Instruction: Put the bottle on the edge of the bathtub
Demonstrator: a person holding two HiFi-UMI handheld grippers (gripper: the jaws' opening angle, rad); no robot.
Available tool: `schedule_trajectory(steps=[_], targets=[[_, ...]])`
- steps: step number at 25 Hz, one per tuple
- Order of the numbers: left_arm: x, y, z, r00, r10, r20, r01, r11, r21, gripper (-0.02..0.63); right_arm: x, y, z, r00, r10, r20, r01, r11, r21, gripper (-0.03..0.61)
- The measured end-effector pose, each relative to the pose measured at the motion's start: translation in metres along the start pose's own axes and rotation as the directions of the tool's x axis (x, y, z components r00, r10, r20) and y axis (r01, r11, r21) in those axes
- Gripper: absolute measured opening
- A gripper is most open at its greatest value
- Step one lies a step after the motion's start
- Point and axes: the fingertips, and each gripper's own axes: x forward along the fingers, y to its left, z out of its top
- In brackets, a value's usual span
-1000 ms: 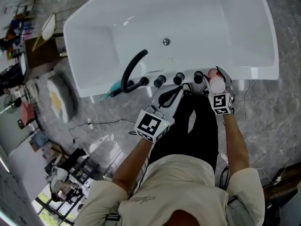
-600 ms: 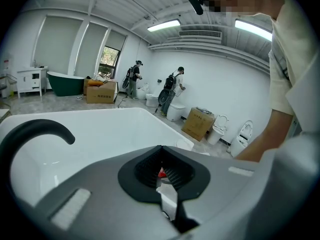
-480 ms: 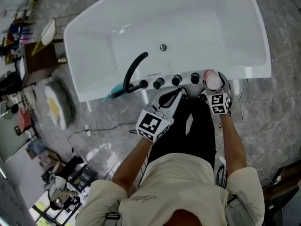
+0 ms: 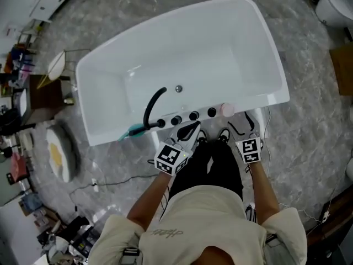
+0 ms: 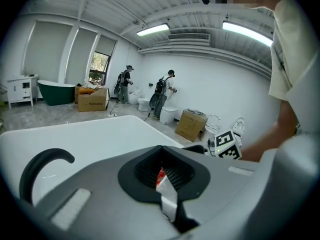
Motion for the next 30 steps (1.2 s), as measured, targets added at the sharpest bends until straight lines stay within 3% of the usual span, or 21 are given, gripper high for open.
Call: schedule_trajectory(steps=[4, 13, 18, 24, 30], targets=[[0.007, -0.01, 0.013, 1.0, -0.009, 0.008, 0.009, 1.0, 0.018, 0.011, -0.028, -0.002, 0.036, 0.999, 0.007, 0.047, -0.007, 1.0, -0.011, 0.307], [-0.006, -0.023, 0.074, 0.991, -0.008, 0.135, 0.003, 0.999, 0.036, 0.011, -0.09, 0.008, 0.116, 0.983, 0.012, 0.185, 0.004, 0.997, -0.083, 0.089], [-0.012, -0.019, 0.092, 0.986, 0.001, 0.17, -0.01, 0.999, 0.05, 0.011, -0.104, -0.004, 0.142, 0.975, 0.004, 0.22, 0.004, 0.999, -0.034, 0.007], [-0.033, -0.005, 0.117, 0.973, 0.042, 0.229, -0.057, 0.997, 0.057, 0.011, -0.132, -0.013, 0.2, 0.941, 0.005, 0.339, 0.001, 1.0, -0.018, 0.002], [-0.046, 0.003, 0.146, 0.953, 0.056, 0.298, -0.081, 0.994, 0.073, 0.011, -0.157, -0.008, 0.251, 0.903, 0.058, 0.425, -0.039, 0.998, -0.051, 0.002]])
